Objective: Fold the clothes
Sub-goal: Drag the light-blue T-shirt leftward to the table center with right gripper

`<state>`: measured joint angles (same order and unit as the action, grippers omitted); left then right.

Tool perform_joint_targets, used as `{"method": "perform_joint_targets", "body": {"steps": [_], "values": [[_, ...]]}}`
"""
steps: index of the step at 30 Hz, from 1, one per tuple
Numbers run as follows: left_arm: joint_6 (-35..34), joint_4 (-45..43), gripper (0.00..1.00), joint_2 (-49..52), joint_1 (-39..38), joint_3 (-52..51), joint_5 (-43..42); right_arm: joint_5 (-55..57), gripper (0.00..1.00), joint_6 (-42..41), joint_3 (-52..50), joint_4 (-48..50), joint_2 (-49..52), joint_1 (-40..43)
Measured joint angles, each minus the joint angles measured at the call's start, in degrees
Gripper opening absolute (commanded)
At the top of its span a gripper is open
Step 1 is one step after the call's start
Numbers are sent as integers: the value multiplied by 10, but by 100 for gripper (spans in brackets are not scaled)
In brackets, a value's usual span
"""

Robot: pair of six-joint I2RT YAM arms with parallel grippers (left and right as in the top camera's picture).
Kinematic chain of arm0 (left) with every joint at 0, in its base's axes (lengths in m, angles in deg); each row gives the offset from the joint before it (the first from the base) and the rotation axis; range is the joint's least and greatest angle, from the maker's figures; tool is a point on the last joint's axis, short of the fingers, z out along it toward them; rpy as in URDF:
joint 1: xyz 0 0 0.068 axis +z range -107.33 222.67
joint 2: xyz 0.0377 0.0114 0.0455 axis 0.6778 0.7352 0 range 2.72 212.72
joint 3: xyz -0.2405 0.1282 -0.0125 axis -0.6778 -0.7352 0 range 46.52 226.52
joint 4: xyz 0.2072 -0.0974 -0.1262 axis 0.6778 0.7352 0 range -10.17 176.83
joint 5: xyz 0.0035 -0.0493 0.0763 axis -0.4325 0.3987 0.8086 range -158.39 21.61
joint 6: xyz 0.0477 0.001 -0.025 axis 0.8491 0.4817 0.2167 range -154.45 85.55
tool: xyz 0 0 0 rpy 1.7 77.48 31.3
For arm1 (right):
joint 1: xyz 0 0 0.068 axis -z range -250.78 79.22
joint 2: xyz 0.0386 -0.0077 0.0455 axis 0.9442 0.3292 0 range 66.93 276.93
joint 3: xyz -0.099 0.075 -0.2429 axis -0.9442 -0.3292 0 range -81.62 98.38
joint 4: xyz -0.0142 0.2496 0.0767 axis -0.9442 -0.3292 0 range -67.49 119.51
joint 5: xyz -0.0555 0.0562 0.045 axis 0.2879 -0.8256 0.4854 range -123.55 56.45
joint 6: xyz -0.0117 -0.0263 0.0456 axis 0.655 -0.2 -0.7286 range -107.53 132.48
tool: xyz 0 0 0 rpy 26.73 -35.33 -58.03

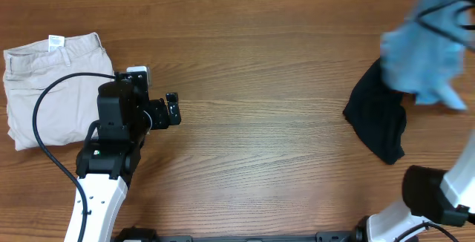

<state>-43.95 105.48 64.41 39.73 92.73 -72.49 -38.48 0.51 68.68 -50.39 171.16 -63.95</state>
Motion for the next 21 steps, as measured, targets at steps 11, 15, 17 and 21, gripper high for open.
{"method": "perform_joint_targets", "body": {"steps": [11,15,17,21], "values": [[-7,0,100,0,0,0,0,-13,27,0,-92,40,108,-175],[-8,0,100,0,0,0,0,5,42,2,-104,35,165,-190],[-9,0,100,0,0,0,0,38,47,3,-107,31,177,-188],[-9,0,100,0,0,0,0,136,49,1,-108,11,176,-174]]}}
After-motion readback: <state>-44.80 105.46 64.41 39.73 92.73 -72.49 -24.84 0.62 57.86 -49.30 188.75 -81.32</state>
